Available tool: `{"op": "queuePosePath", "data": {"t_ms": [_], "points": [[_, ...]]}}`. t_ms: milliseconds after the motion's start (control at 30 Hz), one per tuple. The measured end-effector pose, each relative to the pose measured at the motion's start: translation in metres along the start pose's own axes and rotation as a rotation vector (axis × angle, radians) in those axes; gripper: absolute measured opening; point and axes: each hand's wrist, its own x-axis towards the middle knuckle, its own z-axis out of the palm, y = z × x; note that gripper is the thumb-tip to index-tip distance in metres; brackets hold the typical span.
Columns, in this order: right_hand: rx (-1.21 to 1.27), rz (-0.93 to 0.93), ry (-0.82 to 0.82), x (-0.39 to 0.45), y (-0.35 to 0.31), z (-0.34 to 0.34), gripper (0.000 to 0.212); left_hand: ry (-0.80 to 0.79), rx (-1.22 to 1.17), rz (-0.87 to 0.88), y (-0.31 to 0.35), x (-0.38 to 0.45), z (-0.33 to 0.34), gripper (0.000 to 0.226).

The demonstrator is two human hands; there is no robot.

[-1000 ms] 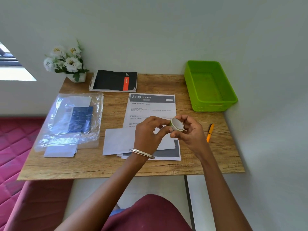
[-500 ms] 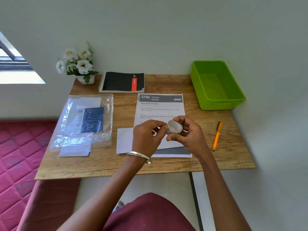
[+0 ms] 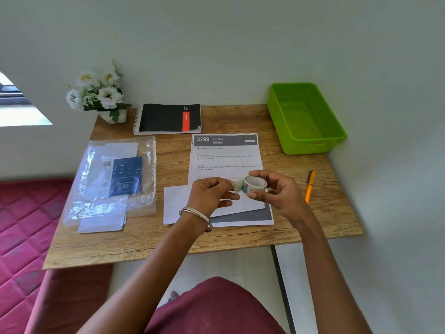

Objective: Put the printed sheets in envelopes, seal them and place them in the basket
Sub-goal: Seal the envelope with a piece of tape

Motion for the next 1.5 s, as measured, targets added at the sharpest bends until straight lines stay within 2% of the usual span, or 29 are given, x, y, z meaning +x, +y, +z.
{"op": "queuePosePath", "data": {"t_ms": [133, 233, 300, 367, 433, 500, 633, 800, 967, 1033, 1067, 1133, 1200, 1267, 1333, 1400, 1500], "points": [[0.083, 0.048, -0.007, -0.004, 0.001, -0.012, 0.044, -0.054, -0.222, -0.17, 0.0, 0.003, 0.007, 0.015], [0.146, 0.064, 0.05, -0.005, 0.004, -0.024, 0.04, -0.049, -0.28, -0.196, 0.0, 0.006, 0.009, 0.021], [0.143, 0.077, 0.144, -0.003, 0.009, -0.032, 0.042, -0.035, -0.261, -0.179, -0.001, 0.007, 0.011, 0.02], [-0.035, 0.121, 0.306, 0.005, 0.02, -0.04, 0.049, -0.011, -0.238, -0.155, -0.003, 0.008, 0.013, 0.015], [-0.321, 0.159, 0.449, 0.014, 0.033, -0.049, 0.055, 0.017, -0.217, -0.128, -0.003, 0.01, 0.015, 0.011], [-0.549, 0.133, 0.499, 0.024, 0.045, -0.057, 0.057, 0.037, -0.201, -0.095, -0.004, 0.012, 0.016, 0.01], [-0.821, 0.188, 0.438, 0.038, 0.062, -0.063, 0.055, 0.072, -0.18, -0.049, -0.003, 0.014, 0.014, 0.01], [-0.904, 0.175, 0.431, 0.037, 0.076, -0.066, 0.053, 0.095, -0.143, -0.01, -0.004, 0.014, 0.014, 0.01], [-1.048, 0.244, 0.36, 0.03, 0.056, -0.062, 0.072, 0.088, -0.105, 0.013, -0.006, 0.013, 0.015, 0.01], [-0.89, 0.168, 0.408, 0.024, 0.037, -0.05, 0.066, 0.066, -0.046, 0.041, -0.006, 0.014, 0.013, 0.01], [-0.682, 0.148, 0.398, 0.021, 0.025, -0.042, 0.059, 0.052, -0.004, 0.062, -0.006, 0.015, 0.012, 0.01], [-0.175, 0.234, 0.251, 0.013, 0.0, -0.021, 0.049, 0.004, 0.109, 0.137, -0.003, 0.018, 0.006, 0.012], [0.121, 0.377, 0.107, 0.008, -0.013, -0.004, 0.049, -0.064, 0.371, 0.327, 0.002, 0.02, -0.002, 0.013], [0.236, 0.474, 0.044, 0.008, -0.016, 0.005, 0.055, -0.105, 0.776, 0.615, 0.005, 0.022, -0.011, 0.011], [0.309, 0.54, 0.019, 0.009, -0.015, 0.012, 0.059, -0.135, 1.062, 0.849, 0.007, 0.024, -0.02, 0.013], [0.342, 0.567, -0.008, 0.01, -0.015, 0.016, 0.059, -0.147, 1.137, 0.956, 0.007, 0.026, -0.027, 0.023], [0.326, 0.577, -0.038, 0.01, -0.018, 0.021, 0.05, -0.116, 1.162, 1.053, 0.006, 0.024, -0.034, 0.022]]}}
